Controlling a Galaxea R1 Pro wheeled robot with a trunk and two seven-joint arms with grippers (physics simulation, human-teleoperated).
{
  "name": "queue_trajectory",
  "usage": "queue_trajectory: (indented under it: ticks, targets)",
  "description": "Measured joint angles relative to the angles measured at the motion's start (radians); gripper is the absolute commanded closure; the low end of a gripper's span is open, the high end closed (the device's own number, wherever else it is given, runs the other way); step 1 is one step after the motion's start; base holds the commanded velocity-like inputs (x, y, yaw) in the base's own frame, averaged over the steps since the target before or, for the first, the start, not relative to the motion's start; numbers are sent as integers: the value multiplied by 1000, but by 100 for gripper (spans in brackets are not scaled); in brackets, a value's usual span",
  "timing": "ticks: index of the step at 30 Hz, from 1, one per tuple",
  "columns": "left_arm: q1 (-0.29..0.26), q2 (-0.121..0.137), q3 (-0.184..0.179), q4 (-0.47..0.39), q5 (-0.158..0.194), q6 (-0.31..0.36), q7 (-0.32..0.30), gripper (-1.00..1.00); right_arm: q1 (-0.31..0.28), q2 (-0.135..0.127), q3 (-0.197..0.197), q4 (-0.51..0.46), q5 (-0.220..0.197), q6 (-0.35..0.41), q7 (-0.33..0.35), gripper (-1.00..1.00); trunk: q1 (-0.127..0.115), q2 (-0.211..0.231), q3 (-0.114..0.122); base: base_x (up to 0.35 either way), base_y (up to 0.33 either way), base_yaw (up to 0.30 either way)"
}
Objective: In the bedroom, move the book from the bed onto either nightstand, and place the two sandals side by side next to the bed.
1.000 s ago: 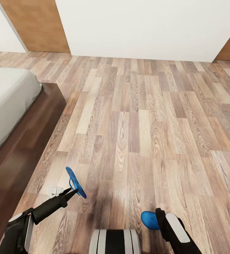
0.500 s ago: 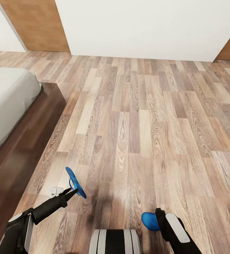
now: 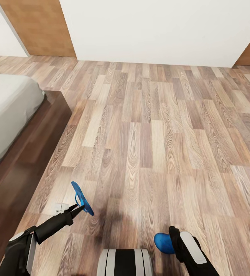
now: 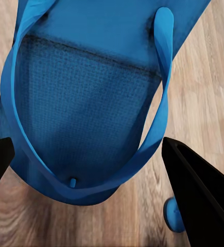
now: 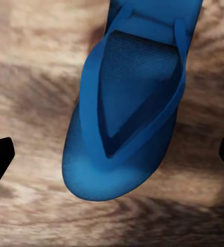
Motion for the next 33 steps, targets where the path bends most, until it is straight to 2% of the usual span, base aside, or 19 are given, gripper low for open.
queue_trajectory:
  ticks: [17, 26, 33]
  targets:
    - [0, 0, -1, 0, 0, 0, 0, 100, 0, 0, 0, 0, 0, 0, 0, -100, 0, 0, 0, 51, 0, 0]
    - [0, 0, -1, 0, 0, 0, 0, 100, 0, 0, 0, 0, 0, 0, 0, -100, 4, -2, -35, 0, 0, 0]
    - [0, 0, 0, 0, 1, 0, 0, 100, 0, 0, 0, 0, 0, 0, 0, -100, 4, -2, -35, 0, 0, 0]
